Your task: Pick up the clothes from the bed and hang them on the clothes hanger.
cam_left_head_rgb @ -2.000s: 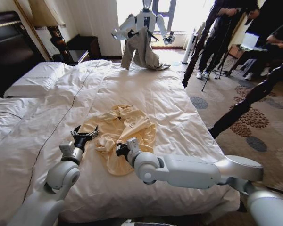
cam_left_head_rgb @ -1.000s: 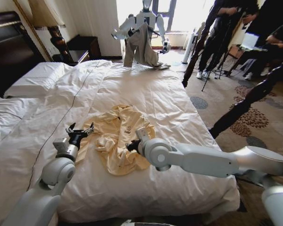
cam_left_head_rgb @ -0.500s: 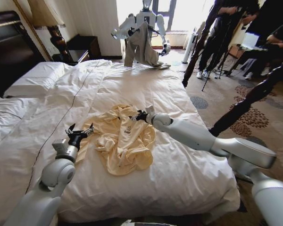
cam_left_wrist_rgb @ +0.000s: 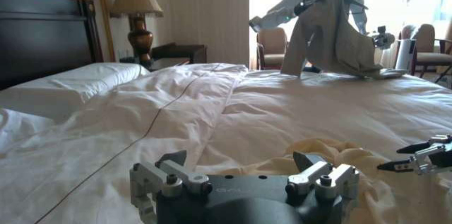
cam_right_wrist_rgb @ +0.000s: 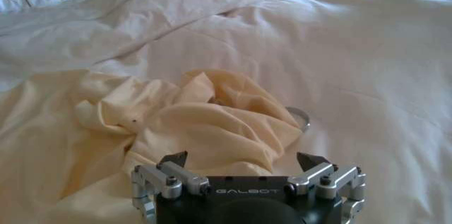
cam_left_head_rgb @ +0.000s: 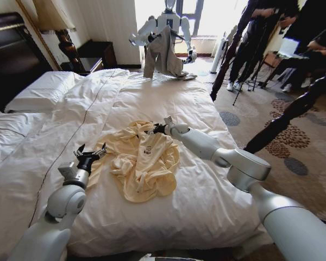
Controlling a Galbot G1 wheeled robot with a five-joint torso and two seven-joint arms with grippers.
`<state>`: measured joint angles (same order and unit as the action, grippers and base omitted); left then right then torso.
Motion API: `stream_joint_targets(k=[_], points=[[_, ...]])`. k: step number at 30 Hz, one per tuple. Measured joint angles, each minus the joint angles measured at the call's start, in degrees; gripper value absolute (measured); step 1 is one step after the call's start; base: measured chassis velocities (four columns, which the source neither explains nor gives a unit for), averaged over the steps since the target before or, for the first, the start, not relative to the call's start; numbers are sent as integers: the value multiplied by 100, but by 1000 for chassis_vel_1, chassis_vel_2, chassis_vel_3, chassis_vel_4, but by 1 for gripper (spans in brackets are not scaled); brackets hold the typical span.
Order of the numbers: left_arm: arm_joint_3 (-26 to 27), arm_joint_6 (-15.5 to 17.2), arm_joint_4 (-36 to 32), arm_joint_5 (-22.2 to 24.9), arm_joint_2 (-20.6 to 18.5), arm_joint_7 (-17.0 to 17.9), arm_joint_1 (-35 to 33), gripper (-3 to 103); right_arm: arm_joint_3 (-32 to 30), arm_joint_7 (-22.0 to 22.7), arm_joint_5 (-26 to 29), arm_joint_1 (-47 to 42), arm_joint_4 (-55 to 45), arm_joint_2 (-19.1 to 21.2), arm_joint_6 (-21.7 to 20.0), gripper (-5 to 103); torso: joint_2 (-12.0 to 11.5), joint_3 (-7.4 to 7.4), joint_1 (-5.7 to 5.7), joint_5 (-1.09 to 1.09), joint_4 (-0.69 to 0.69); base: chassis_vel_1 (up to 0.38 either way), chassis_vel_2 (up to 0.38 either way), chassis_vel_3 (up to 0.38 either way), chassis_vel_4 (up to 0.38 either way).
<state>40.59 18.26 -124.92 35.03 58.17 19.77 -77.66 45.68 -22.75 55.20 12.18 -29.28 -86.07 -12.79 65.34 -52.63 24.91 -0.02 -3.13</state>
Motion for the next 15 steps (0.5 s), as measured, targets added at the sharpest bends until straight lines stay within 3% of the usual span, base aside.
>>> stream_joint_targets(k=[4, 15], points=[[-87, -25, 47, -44, 67, -40, 43, 100, 93, -60, -70, 69, 529, -276, 4, 100, 0, 0, 0, -1, 2, 0, 0, 0, 0], [-200, -53, 102, -96, 107, -61, 99, 100, 183, -209, -563, -148, 599, -352, -108, 100, 1, 1, -1, 0, 0, 0, 0, 0, 0]])
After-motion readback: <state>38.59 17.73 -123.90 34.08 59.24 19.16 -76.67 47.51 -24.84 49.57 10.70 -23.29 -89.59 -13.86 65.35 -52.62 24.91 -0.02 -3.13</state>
